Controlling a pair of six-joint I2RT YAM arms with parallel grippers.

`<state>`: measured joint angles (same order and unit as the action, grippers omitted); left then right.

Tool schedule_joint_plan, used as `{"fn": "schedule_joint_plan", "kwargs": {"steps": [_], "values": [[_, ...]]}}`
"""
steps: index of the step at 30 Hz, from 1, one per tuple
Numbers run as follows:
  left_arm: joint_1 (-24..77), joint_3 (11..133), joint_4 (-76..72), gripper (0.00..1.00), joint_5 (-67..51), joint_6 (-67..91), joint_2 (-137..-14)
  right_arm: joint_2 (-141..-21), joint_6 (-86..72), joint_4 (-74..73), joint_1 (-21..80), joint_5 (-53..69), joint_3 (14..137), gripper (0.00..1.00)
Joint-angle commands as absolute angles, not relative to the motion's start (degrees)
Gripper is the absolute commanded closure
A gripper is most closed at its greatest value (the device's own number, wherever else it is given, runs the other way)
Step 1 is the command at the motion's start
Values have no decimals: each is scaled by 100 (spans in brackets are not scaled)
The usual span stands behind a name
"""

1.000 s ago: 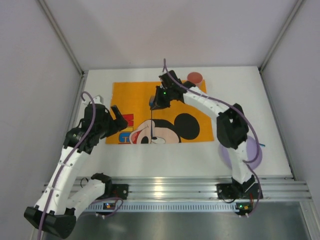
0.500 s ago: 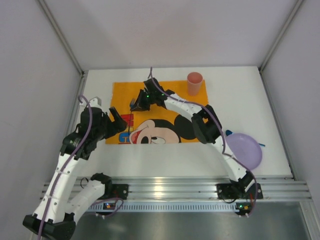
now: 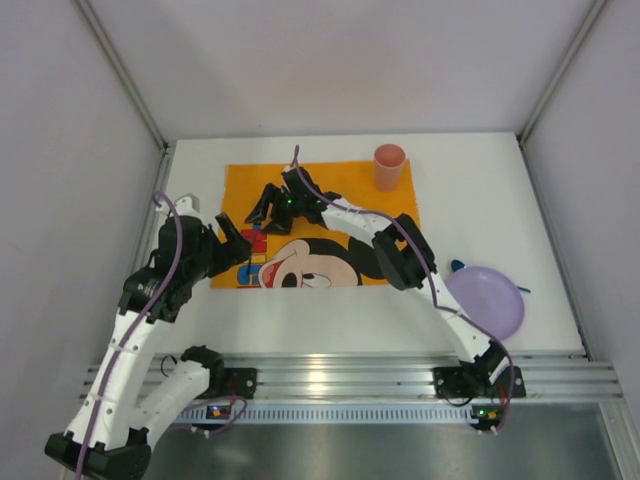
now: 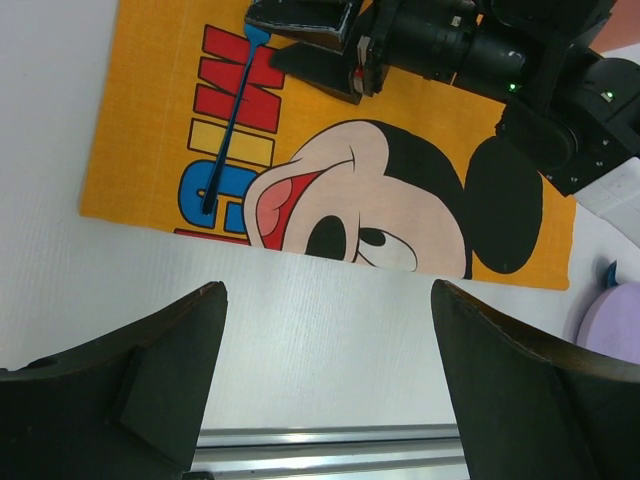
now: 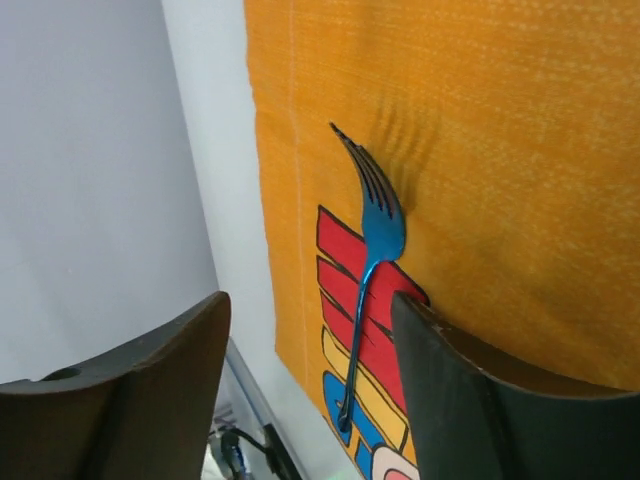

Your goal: Set the dinner table for one person

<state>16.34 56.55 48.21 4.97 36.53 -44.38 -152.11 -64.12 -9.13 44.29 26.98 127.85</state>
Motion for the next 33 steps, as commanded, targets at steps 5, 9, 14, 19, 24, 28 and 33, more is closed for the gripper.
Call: {"fn": "schedule_joint_plan", "kwargs": {"steps": [5,9,14,19,24,28,33], "values": [[1635,6161,4659,12,685,3656,-4666,-13090,-5582,-589,4342,2997,11533,22],[1635,6214,4378,12,467,3612,-4973,-11526,-4916,-1097,4132,2805,10391,21],[1687,5986,3606,15,-412,3822,-5624,-8916,-4219,-2711,3605,1777,8607,20],[2906,6124,2752,18,-239,4245,-7099,-6720,-3929,-4383,2419,283,7420,19],[4393,7450,2461,8,-245,4350,-9214,-5995,-3753,-5887,1829,-509,7278,17],[5114,8943,2243,8,-667,4544,-10553,-5381,-3928,-6424,1486,-676,6927,16],[5879,10001,1829,10,-1168,4912,-11889,-4843,-4218,-7144,1214,-1272,6873,14]]}}
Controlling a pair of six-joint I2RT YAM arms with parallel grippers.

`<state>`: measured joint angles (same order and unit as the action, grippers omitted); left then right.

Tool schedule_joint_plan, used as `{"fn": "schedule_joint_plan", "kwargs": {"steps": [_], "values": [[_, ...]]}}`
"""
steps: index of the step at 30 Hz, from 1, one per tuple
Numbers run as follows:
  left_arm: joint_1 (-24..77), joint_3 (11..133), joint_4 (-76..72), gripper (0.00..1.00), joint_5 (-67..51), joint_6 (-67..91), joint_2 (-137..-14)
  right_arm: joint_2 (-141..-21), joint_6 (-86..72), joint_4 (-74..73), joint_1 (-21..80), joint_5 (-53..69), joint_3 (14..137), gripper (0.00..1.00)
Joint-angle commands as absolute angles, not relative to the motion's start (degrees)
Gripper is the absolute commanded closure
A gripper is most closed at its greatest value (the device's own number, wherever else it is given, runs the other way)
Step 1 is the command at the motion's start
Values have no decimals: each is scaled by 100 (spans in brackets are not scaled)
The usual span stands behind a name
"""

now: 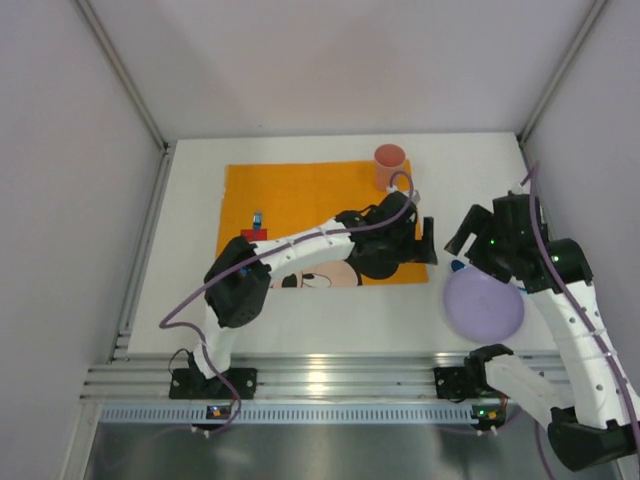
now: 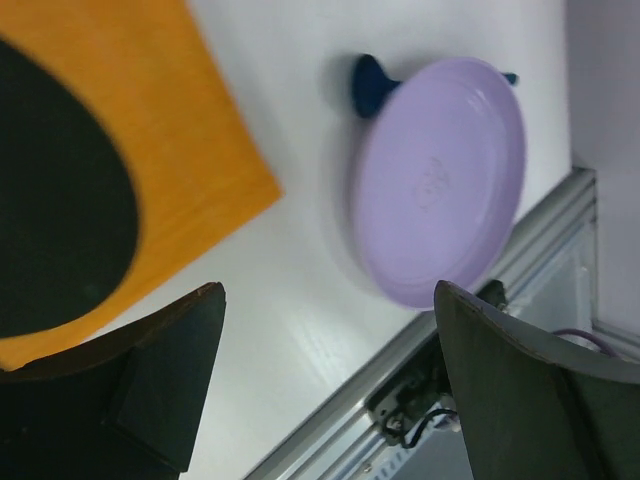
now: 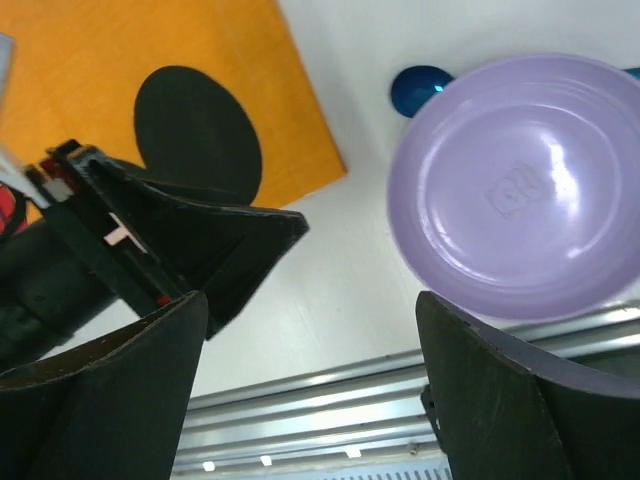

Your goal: Set the dinner table for one person

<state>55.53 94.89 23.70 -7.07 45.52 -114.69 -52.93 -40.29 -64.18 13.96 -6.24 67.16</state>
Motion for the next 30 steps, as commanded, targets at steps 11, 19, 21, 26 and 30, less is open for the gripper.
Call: {"fn": "schedule_joint_plan", "kwargs": {"steps": [11,19,21,26,30], "values": [[6785,11601,2469,16,-818,4992,-13359,-4017,-4615,-8446,1178,-3375,8727,10],[6864,11094,2822,24,193,5124,-13053,-3823,-4351,-8561,1178,-3094,8728,9],[6873,10978,2769,24,342,5150,-12799,-3814,-4298,-8561,1169,-3024,8693,9],[6864,10810,2777,24,676,5089,-12428,-3779,-4307,-8482,1178,-2839,8464,9],[6873,10846,3119,24,1080,4993,-12191,-3770,-4263,-8385,1178,-2734,8350,9]]}}
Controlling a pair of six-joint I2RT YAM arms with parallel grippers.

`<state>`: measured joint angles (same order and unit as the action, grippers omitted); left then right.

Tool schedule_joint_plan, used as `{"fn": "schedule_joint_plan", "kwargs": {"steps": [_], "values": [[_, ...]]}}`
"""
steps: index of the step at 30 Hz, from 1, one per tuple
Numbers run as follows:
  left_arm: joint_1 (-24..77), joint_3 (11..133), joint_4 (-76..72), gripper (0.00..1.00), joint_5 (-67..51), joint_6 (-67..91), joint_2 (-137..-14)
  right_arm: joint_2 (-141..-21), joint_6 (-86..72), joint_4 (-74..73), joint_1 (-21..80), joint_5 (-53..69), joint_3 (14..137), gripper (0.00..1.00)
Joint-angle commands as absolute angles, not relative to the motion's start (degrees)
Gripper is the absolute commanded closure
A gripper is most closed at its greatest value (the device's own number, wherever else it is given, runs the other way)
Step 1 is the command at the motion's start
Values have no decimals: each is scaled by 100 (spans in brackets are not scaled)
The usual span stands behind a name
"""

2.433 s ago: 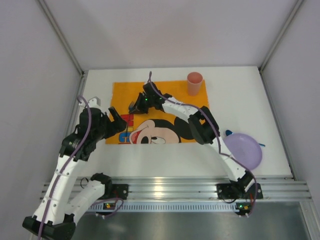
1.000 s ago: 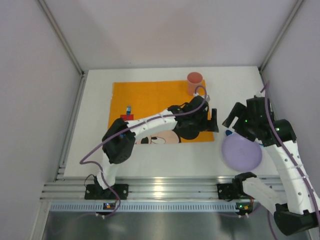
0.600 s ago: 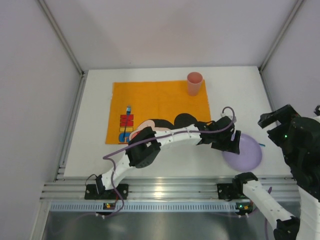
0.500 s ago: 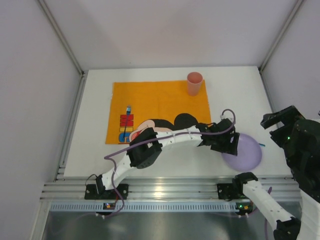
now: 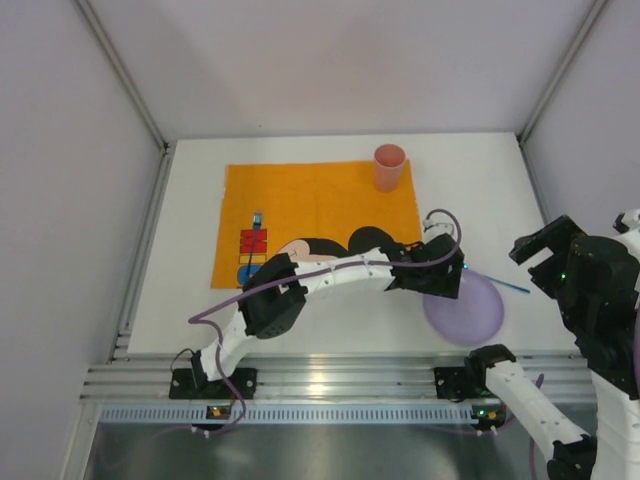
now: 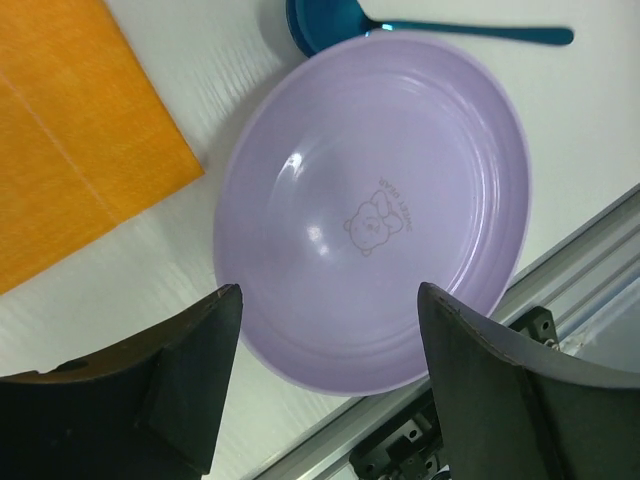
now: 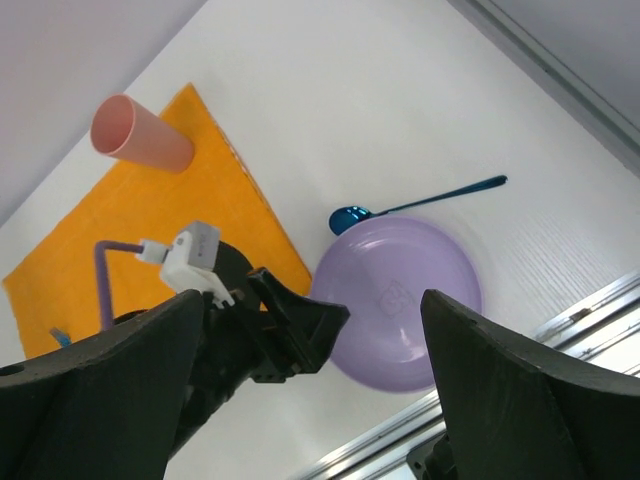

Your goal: Set the dinner table for one person

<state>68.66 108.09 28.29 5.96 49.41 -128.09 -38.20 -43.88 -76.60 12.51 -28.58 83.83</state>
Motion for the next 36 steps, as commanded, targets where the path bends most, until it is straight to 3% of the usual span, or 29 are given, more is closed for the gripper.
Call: {"fn": "schedule_joint_plan", "kwargs": {"steps": [1,9,20,22,25,30,34,36], "values": [[6864,10837,3207,24,1272,4992,-12138,-3771,-4254,-8359,1178,-2742,8324,9],[6829,10108,3147,24,1108,5019,-12058,-3814,-4201,-8192,1178,-2698,8183,9],[6733,10643,3138,25,378,4834,-13042,-3920,-4122,-8016,1178,-2680,8007,9],[6698,10644,3085,37,229,4843,-13087,-3937,-4113,-7998,1178,-2698,7989,9],[6627,10635,2953,63,27,4825,-13157,-3946,-4096,-7954,1178,-2733,7928,9],[6548,10670,2760,77,-457,4711,-13201,-3981,-4096,-7823,1178,-2742,7700,9],[6452,10740,3022,99,-518,4562,-13157,-4043,-4113,-7682,1178,-2725,7541,9],[6364,10723,3216,100,-589,4491,-12982,-4095,-4113,-7612,1178,-2725,7480,9]]}}
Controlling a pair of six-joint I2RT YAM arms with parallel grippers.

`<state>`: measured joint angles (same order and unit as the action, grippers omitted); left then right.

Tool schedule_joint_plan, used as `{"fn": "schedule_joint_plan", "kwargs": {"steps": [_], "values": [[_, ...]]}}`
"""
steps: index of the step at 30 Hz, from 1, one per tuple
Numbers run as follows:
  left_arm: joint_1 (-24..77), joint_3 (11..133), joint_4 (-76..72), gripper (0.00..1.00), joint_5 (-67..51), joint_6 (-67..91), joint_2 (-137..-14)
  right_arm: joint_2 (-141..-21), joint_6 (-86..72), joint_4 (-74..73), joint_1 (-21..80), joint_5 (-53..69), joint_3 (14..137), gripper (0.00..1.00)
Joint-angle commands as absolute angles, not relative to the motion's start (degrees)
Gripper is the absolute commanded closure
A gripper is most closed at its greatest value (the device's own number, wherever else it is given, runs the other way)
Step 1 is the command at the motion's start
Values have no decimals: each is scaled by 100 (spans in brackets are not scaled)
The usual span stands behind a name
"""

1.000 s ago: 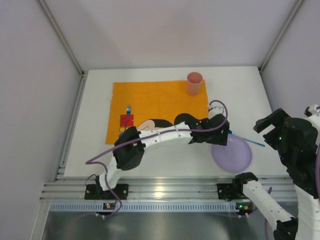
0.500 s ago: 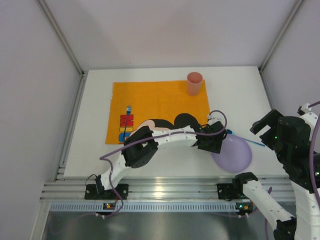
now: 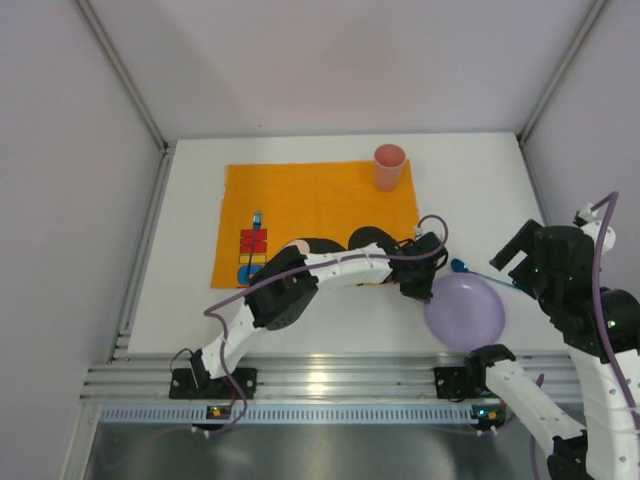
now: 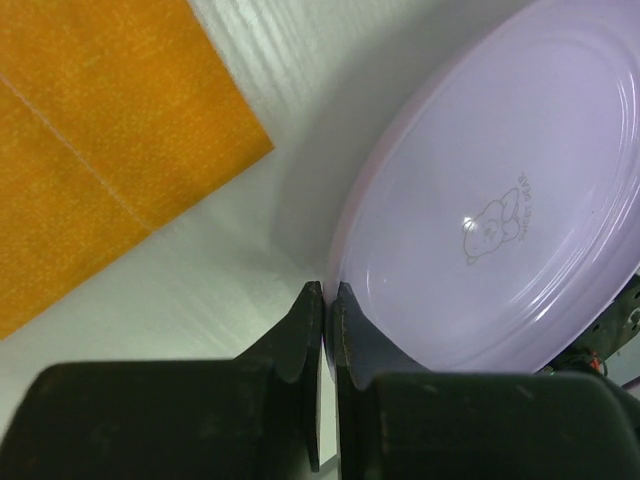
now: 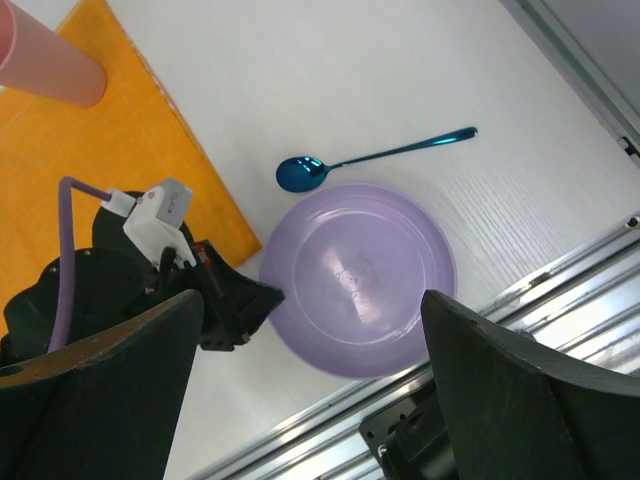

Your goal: Set the dinner table for one person

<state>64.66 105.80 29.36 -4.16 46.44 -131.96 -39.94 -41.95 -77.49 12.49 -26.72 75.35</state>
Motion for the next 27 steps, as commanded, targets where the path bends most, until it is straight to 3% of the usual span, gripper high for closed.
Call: {"fn": "schedule_joint_plan", "kwargs": {"steps": [1,6,14,19,27], "values": [[6268,10688,3356,100,-606,4448,-12747,-4104,-4105,-7585,1178,-2725,7462,9],[5925,9872,3691,100,-89,4324,-11498,-4122,-4069,-7445,1178,-2944,7401,9],[3957,7500,3428,100,132,4396,-9168,-4306,-3955,-6733,1178,-2401,7076,9],[2867,7444,3401,100,123,4096,-9271,-4552,-3798,-6241,1178,-2022,6689,9],[2137,7814,3261,100,88,4052,-10054,-5370,-3542,-5986,1143,-1521,6697,10]]}}
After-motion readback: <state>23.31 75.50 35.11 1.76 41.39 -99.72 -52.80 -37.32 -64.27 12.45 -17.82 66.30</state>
